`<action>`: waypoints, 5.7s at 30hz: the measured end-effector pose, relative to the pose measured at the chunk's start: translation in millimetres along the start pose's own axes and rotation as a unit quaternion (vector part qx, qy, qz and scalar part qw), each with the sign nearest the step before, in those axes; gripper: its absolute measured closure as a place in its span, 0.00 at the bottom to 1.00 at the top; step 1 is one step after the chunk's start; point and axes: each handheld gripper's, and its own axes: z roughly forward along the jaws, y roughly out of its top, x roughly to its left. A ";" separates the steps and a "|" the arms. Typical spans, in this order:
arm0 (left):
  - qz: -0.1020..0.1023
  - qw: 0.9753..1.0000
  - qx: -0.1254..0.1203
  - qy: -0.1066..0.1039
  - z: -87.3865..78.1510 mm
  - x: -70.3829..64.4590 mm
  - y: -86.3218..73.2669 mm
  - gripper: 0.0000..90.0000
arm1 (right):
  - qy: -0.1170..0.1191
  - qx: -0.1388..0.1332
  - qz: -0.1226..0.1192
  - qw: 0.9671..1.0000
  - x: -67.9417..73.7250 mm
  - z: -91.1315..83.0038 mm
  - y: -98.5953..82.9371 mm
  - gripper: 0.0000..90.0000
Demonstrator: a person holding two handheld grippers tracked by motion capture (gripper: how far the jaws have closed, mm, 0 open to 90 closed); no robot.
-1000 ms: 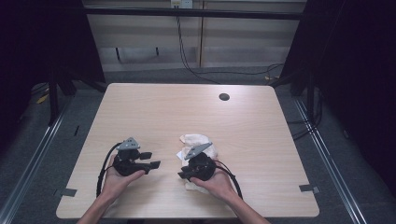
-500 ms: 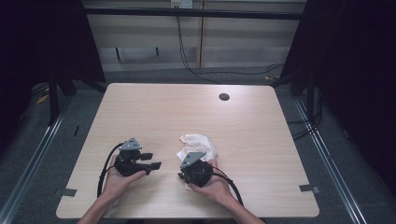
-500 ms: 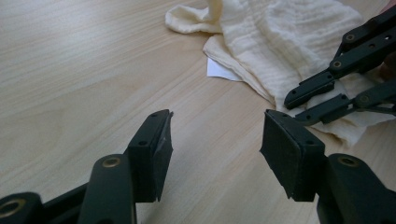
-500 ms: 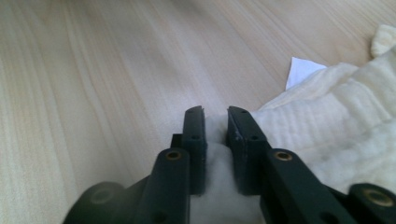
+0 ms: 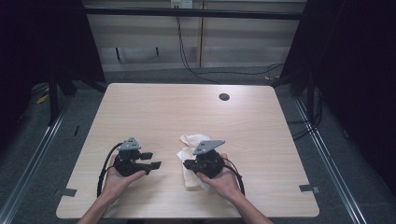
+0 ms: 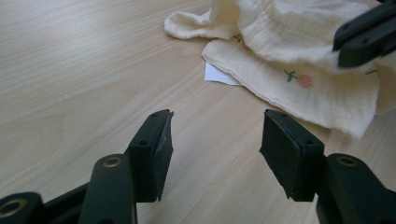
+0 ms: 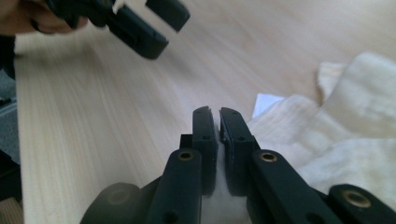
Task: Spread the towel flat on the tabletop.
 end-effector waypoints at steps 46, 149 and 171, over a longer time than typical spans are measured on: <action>0.029 0.999 0.005 -0.018 16.3 -19.9 18.9 0.47 | -0.136 0.018 0.065 0.988 -48.5 -110.2 -110.0 0.71; 0.171 0.979 0.078 -0.083 74.6 -50.3 13.1 0.70 | -0.141 -0.012 0.085 0.986 -72.7 -113.0 -105.4 0.92; 0.113 0.988 0.021 -0.107 42.9 -34.7 34.8 0.97 | -0.119 -0.039 0.099 0.987 -74.2 -119.1 -101.6 0.96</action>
